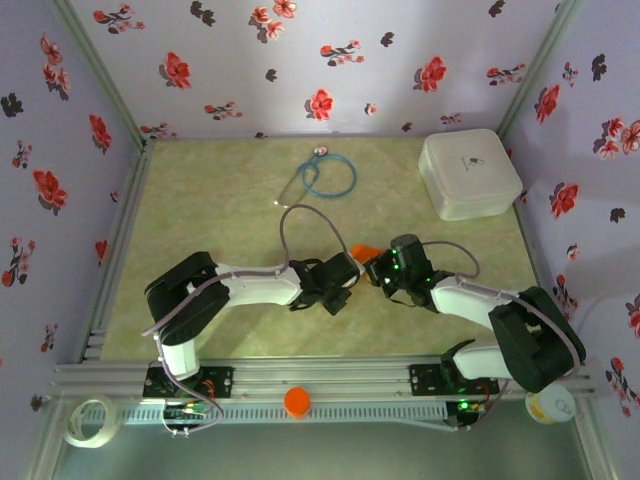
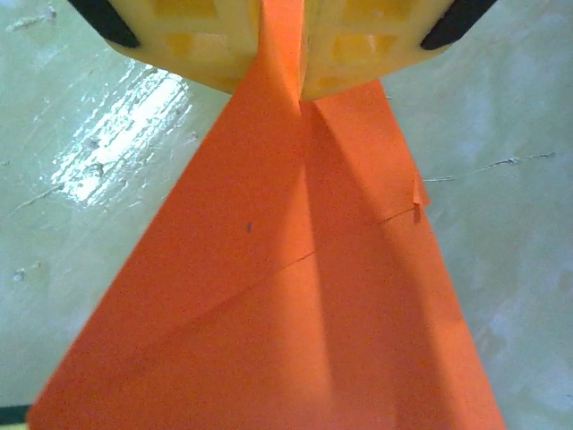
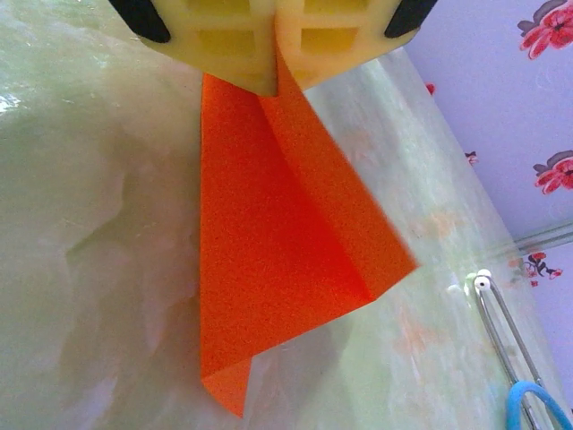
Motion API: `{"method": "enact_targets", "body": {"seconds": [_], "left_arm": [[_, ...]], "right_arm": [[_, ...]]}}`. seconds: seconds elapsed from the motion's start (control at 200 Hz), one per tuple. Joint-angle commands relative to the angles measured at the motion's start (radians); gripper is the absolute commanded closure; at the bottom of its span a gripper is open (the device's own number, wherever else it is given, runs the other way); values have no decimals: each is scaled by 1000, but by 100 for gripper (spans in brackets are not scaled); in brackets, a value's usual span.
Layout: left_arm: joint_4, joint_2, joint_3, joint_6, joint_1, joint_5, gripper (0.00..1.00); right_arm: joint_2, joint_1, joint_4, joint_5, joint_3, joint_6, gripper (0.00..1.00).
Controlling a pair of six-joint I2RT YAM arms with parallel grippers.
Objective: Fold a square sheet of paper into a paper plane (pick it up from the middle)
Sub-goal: Fold the wing for the fifth time at the center of the table.
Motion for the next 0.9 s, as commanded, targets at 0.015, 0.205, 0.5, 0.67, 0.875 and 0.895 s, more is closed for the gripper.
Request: {"method": "enact_targets", "body": {"seconds": [0.015,0.205,0.5,0.67,0.875,0.895], "left_arm": [[-21,13,16,13,-7,-48,77],[-16,7,9,25,-8,-64,78],[-18,4,12,34,-10,-61,86],[-12,-10,12,41,-13,-59,79],[-6,-10,7,42,-14,-58,81],[-6,-9,7,43,-14,-57,82]], "right_arm": [[-10,-8,11,-10,-13,-4,100],[-15,-11,13,-14,-13,-4,100],[-9,-13,11,-17,-13,-8,100],[-10,-13,11,-19,-14,-9,100],[-9,-12,9,-19,-14,-9,100],[-10,-12,8,-19,-14,-9,100]]}}
